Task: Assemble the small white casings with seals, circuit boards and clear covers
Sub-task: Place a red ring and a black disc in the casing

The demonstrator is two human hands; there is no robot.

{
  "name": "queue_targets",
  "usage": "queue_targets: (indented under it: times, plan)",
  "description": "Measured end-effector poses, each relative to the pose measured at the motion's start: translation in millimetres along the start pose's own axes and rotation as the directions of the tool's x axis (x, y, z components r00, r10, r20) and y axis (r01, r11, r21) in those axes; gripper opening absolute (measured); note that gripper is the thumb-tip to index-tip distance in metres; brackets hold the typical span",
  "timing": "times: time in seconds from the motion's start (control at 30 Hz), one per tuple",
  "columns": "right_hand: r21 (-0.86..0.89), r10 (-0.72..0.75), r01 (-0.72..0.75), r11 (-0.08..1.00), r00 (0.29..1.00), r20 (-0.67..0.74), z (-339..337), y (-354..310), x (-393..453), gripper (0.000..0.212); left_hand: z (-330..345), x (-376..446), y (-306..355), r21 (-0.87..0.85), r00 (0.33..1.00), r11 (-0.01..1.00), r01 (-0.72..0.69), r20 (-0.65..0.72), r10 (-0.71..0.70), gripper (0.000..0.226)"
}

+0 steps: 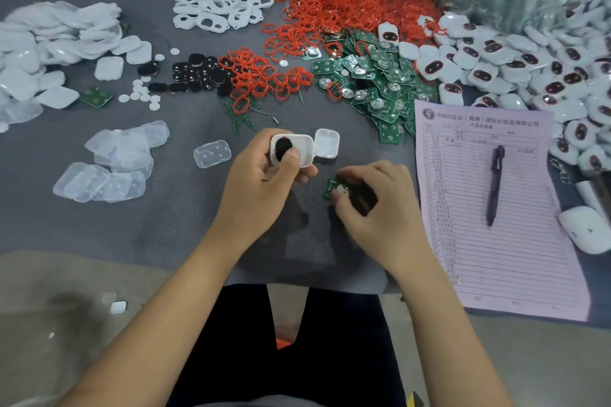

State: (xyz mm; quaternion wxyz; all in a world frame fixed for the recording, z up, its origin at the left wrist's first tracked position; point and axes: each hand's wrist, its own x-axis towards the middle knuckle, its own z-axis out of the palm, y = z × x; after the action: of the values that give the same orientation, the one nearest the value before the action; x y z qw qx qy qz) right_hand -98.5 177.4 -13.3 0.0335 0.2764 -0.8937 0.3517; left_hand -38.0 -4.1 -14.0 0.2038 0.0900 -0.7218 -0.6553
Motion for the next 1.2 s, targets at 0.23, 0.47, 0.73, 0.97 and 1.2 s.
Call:
queue_targets:
  times: [0.23, 0.47, 0.73, 0.97, 1.2]
  plan:
    - [0.021, -0.063, 0.062, 0.998, 0.995, 0.073, -5, 0, -1, 0.024, 1, 1, 1, -0.054, 0.997, 0.997, 0.063, -0.030, -0.065, 0.012]
    - [0.162, -0.014, 0.008, 0.987, 0.999, 0.032, -3, 2, -2, 0.026, -1, 5, 4, -0.178, 0.988, 0.972, 0.153, 0.006, -0.154, 0.029]
    - [0.086, -0.085, 0.081, 0.993, 0.995, 0.049, 2, 2, 5, 0.020, -1, 3, 3, -0.117, 0.993, 0.987, 0.106, -0.029, -0.111, 0.024]
    - [-0.123, -0.222, 0.214, 0.969, 0.974, -0.053, 19, -14, 18, 0.014, -19, -12, 7, -0.064, 0.977, 0.996, 0.064, -0.198, -0.075, 0.020]
    - [-0.166, -0.379, 0.372, 0.914, 0.925, -0.017, 71, -71, 50, 0.027, -72, -25, 6, -0.243, 0.865, 0.966, 0.083, -0.463, -0.191, 0.027]
